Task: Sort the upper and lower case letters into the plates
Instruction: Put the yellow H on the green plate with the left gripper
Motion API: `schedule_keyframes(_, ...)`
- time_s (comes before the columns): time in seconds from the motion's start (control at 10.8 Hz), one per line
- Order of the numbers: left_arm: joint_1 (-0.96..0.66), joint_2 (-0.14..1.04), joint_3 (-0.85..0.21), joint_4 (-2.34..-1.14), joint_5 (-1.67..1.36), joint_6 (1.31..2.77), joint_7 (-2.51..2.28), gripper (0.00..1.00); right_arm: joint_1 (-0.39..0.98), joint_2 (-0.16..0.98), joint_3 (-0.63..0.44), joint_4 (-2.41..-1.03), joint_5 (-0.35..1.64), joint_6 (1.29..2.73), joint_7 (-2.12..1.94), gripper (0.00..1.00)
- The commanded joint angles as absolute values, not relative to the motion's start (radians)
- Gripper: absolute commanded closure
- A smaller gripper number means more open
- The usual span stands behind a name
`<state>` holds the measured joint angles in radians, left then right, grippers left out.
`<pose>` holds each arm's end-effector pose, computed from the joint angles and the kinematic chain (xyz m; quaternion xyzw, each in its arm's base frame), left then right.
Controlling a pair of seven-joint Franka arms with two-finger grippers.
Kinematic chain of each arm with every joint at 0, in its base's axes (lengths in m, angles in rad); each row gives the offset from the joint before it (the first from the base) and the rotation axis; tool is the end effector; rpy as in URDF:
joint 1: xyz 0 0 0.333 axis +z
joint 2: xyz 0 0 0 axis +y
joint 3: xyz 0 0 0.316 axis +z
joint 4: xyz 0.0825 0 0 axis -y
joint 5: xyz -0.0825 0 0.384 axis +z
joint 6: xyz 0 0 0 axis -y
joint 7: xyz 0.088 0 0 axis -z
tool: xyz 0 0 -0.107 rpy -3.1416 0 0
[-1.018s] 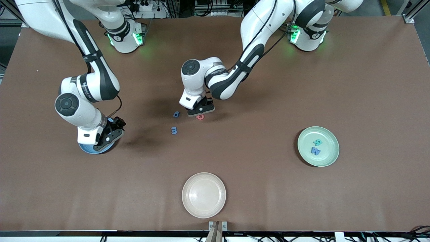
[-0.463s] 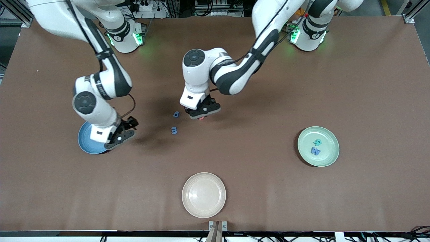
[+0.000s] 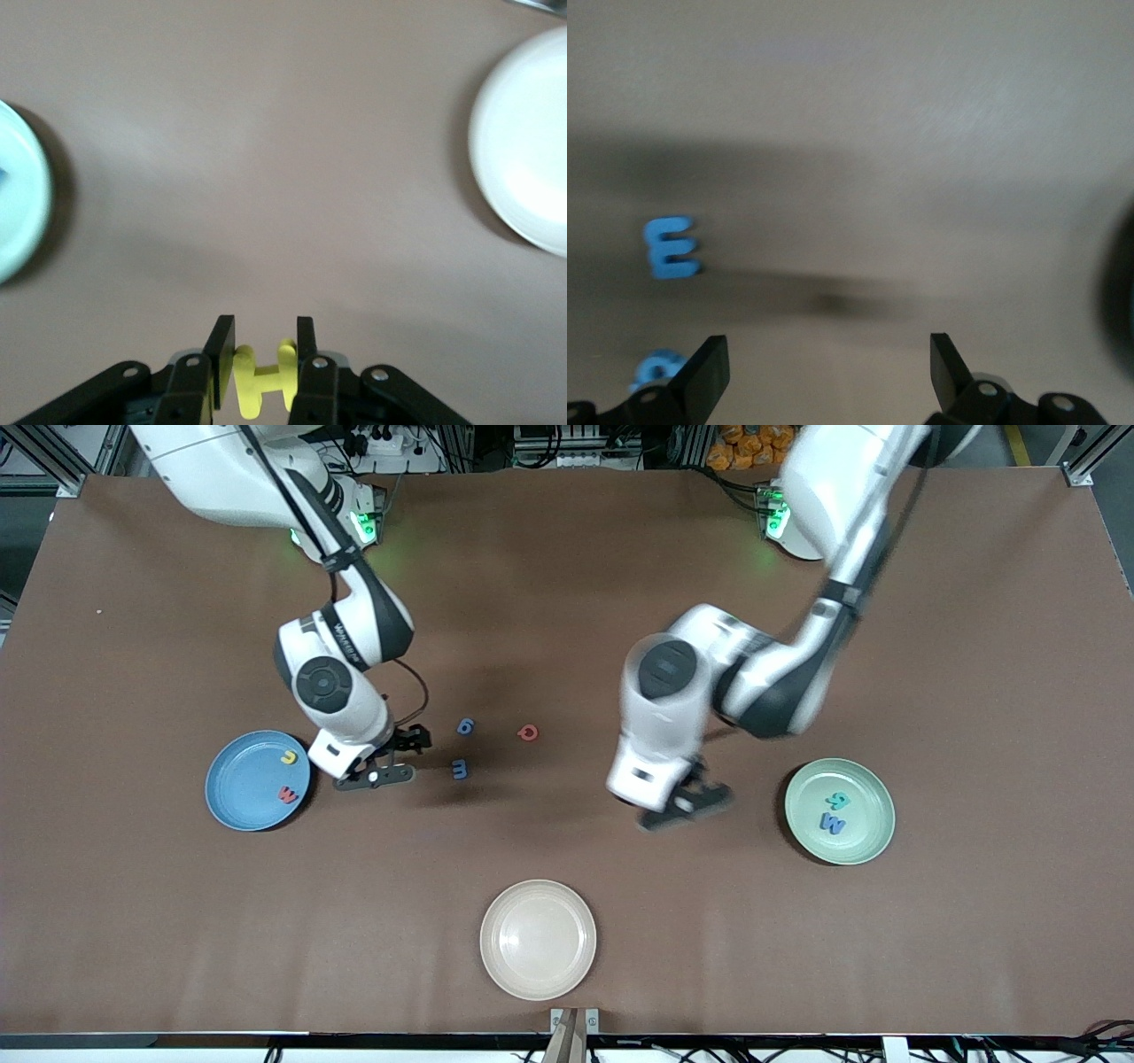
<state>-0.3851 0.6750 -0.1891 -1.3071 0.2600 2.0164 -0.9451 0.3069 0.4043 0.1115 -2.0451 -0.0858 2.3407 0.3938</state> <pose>0.6453 -0.3607 0.3527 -0.9862 -0.1528 -0.0582 0.0276 0.5353 0.2356 0.2336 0.9978 0.0404 -0.0454 0.0272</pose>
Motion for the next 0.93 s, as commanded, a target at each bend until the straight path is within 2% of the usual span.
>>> schedule_keyframes(0.0, -0.234, 0.641, -0.209, -1.353, 0.216, 1.994, -0.768, 1.00, 0.386, 0.394, 0.107, -2.069, -0.026, 2.348, 0.600, 0.00)
schedule_keyframes(0.19, -0.116, 0.652, -0.207, -1.386, 0.222, 1.996, -0.616, 1.00, 0.429, 0.385, 0.107, -2.142, -0.026, 2.435, 0.689, 0.00)
schedule_keyframes(0.37, -0.025, 0.687, -0.206, -1.404, 0.232, 2.009, -0.517, 0.93, 0.439, 0.373, 0.107, -2.227, -0.026, 2.555, 0.733, 0.00)
schedule_keyframes(0.46, -0.003, 0.707, -0.206, -1.405, 0.233, 2.019, -0.485, 0.92, 0.457, 0.382, 0.107, -2.227, -0.026, 2.584, 0.780, 0.00)
schedule_keyframes(0.56, 0.008, 0.721, -0.206, -1.405, 0.233, 2.019, -0.477, 0.86, 0.469, 0.388, 0.106, -2.224, -0.026, 2.600, 0.823, 0.00)
schedule_keyframes(0.65, 0.009, 0.730, -0.206, -1.407, 0.232, 2.019, -0.476, 0.76, 0.469, 0.394, 0.106, -2.223, -0.026, 2.620, 0.850, 0.00)
schedule_keyframes(0.74, 0.012, 0.735, -0.204, -1.407, 0.232, 2.019, -0.477, 0.36, 0.474, 0.402, 0.106, -2.220, -0.028, 2.625, 0.868, 0.00)
schedule_keyframes(0.83, 0.017, 0.730, -0.203, -1.407, 0.232, 2.017, -0.479, 0.00, 0.488, 0.409, 0.106, -2.212, -0.029, 2.626, 0.905, 0.00)
